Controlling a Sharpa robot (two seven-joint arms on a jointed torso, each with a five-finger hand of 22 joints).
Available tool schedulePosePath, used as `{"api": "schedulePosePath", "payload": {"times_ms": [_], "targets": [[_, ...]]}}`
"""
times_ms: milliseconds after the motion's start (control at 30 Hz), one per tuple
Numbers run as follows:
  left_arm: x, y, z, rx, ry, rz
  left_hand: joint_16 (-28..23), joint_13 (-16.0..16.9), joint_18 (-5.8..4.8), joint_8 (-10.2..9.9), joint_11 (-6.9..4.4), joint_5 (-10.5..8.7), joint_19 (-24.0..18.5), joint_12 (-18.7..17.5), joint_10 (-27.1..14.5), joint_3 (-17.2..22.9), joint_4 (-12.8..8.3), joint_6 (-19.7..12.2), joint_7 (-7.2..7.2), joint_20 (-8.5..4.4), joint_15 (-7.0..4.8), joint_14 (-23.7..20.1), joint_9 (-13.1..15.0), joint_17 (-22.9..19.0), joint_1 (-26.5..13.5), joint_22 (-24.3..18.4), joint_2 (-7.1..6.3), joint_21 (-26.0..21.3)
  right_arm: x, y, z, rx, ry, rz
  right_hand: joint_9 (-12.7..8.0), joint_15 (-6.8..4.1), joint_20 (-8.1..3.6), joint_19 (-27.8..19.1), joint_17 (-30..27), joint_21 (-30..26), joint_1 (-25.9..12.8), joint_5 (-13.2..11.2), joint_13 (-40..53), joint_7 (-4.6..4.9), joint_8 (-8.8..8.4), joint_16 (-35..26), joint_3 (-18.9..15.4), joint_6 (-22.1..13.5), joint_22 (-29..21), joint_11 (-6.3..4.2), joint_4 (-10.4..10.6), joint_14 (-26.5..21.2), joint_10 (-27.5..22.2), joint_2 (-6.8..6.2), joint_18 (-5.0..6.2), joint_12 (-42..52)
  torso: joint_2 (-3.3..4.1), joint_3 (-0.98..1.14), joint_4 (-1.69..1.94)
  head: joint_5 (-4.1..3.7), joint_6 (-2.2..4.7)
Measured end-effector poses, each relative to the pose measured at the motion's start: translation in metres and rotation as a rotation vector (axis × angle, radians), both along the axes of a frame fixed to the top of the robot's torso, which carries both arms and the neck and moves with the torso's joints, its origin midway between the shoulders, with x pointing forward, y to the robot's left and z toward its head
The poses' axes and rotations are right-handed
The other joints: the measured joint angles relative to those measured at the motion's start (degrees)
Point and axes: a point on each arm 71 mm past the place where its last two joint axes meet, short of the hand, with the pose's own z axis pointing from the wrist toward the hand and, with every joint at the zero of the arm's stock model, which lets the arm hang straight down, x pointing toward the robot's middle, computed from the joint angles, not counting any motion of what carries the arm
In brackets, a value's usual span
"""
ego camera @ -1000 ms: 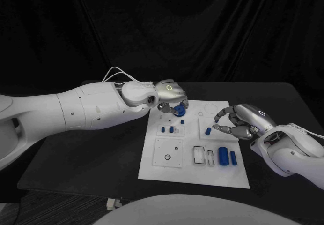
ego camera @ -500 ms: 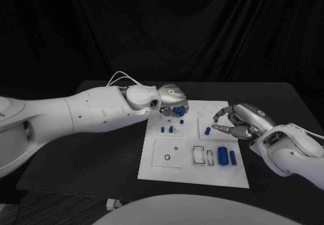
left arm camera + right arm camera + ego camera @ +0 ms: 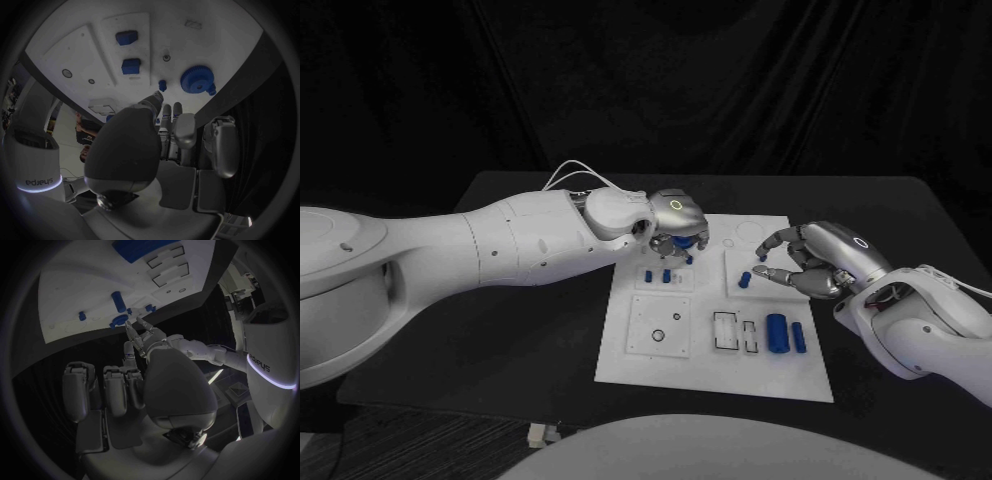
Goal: Assemble the parts on the task board
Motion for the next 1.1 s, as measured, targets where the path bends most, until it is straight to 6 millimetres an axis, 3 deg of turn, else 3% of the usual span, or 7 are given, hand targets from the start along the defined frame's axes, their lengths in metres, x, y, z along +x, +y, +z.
{"api": "schedulePosePath", "payload": {"times_ms": [567,833,1100], "targets": [[0.002,-0.009,-0.01,0.031,0.03,0.001,0.0,-0.6,0.0,0.0,-0.1,0.39,0.0,-0.2,0.5,0.6,-0.3,0.9,-0.3,0.0,0.0,0.0,-0.3,-0.5,0.1,0.0,0.06,-0.3,0.0,0.0,0.0,0.001,-0.001,0.0,0.0,0.0,0.0,0.0,0.0,0.0,0.0,0.0,0.0,0.0,0.0,0.0,0.0,0.0,0.0,0.0,0.0,0.0,0.0,0.0,0.0,0.0,-0.01,0.0,-0.02,-0.13,0.0],[0.003,-0.009,-0.015,0.045,0.043,0.01,0.0,-1.1,0.0,0.0,-0.17,1.92,0.0,-0.7,1.8,1.6,-0.9,2.3,-0.01,0.0,0.0,0.0,-0.5,-0.9,0.1,0.0,0.06,-0.6,0.0,0.0,0.0,0.001,0.0,0.0,0.0,0.0,0.0,0.0,0.0,0.0,0.0,0.0,0.0,0.0,0.0,0.0,0.0,0.0,0.0,0.0,0.0,0.0,0.0,0.0,0.0,0.0,-0.01,-0.01,-0.02,-0.17,0.0],[0.004,-0.007,-0.02,0.054,0.052,0.02,0.0,-1.3,-0.01,0.2,-0.3,2.14,0.0,-0.9,2.0,1.8,-1.2,2.9,-0.15,0.0,0.01,0.0,-0.5,-1.4,0.1,0.0,0.06,-0.6,0.0,-0.001,0.0,0.0,0.001,0.0,0.0,0.0,0.0,0.0,0.0,0.0,0.0,0.0,0.0,0.0,0.0,0.0,0.0,0.0,0.0,0.0,0.0,0.0,0.0,0.0,-0.01,0.0,0.0,-0.01,-0.01,-0.28,0.0]]}}
